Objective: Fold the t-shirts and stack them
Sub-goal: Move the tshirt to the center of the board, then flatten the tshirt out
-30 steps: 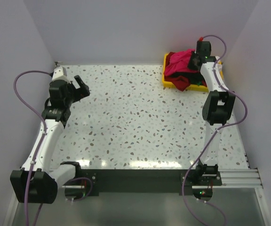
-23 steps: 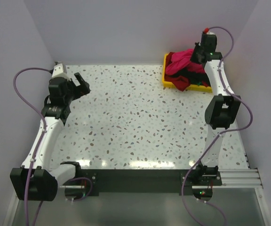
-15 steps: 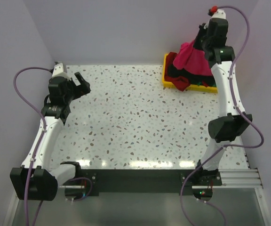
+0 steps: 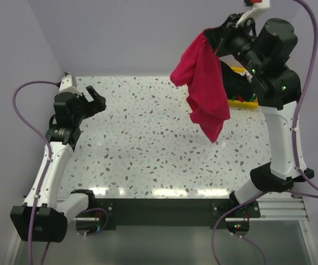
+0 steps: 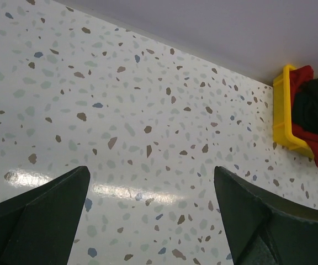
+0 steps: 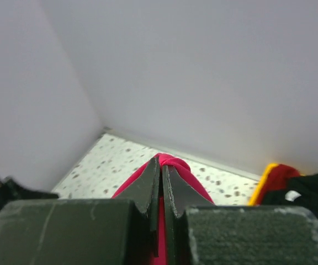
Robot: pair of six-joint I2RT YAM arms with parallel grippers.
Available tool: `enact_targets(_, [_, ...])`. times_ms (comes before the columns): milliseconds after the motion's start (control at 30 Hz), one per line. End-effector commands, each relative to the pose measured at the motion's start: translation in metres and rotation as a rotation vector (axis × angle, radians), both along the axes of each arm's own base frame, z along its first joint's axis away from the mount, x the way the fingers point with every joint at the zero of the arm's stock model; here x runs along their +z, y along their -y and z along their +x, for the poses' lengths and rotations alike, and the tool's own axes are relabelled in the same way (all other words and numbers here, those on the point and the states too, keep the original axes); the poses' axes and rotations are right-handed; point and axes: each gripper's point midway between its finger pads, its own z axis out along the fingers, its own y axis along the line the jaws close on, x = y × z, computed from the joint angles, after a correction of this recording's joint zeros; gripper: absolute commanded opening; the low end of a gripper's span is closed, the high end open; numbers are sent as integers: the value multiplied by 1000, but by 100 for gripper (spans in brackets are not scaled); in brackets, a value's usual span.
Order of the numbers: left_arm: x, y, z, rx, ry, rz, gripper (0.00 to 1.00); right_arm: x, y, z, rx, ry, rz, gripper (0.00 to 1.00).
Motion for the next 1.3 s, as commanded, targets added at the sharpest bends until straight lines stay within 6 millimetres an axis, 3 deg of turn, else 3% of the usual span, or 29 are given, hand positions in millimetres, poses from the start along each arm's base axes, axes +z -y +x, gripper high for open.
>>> enact_targets(0, [12, 0, -10, 5, 36, -24, 100, -15, -71, -28, 295, -36, -7, 0])
enact_targets(67, [12, -2, -14, 22, 25, -28, 100, -20, -98, -46, 383, -50, -11, 0])
enact_targets(167, [14, -10, -21, 66, 18, -25, 100, -23, -120, -62, 467, -57, 12, 0])
enact_targets(300, [17, -22, -30, 138, 16, -13, 100, -57, -122, -64, 457, -160, 66, 0])
enact_targets(333, [15, -24, -33, 153, 3, -10, 100, -89, -110, -61, 385, -233, 60, 0])
enact_targets(400, [13, -31, -37, 194, -6, -11, 100, -127, -93, -55, 263, -319, 89, 0])
enact_targets(433, [10, -31, -39, 200, -17, -12, 100, -191, -76, -46, 138, -437, 57, 0])
enact_targets(467, [9, -32, -40, 204, -23, -14, 100, -206, -57, -54, 69, -484, 106, 0])
enact_targets(500, [5, -31, -40, 204, -37, -16, 100, -234, -43, -57, 15, -542, 109, 1])
enact_targets(533, [0, -31, -41, 202, -53, -17, 100, -301, -21, -61, -74, -678, 74, 9])
enact_targets(600, [-15, -28, -40, 196, -99, -27, 100, -353, 6, -82, -147, -804, 78, 25])
enact_targets(633, [-25, -26, -41, 190, -133, -27, 100, -398, 28, -96, -221, -910, 48, 43])
enact_targets(667, [-31, -19, -41, 161, -152, -25, 100, -421, 49, -113, -306, -981, -3, 54])
enact_targets(700, [-42, -13, -40, 146, -182, -18, 100, -441, 67, -135, -370, -1043, -58, 74])
enact_targets(767, [-51, 6, -40, 89, -205, -5, 100, -444, 82, -147, -425, -1045, -85, 82])
enact_targets(833, [-61, 18, -39, 52, -230, 10, 100, -432, 95, -151, -470, -972, -78, 99])
enact_targets(967, [-80, 44, -44, -42, -277, -8, 100, -391, 95, -143, -441, -823, -24, 99])
enact_targets(1100, [-100, 61, -55, -99, -312, -26, 100, -373, 67, -135, -295, -790, -28, 99])
enact_targets(1233, [-113, 89, -62, -192, -329, -56, 100, -377, 13, -134, -178, -768, -174, 99])
enact_targets(1267, [-117, 101, -66, -236, -339, -59, 100, -388, 5, -131, -182, -800, -206, 99])
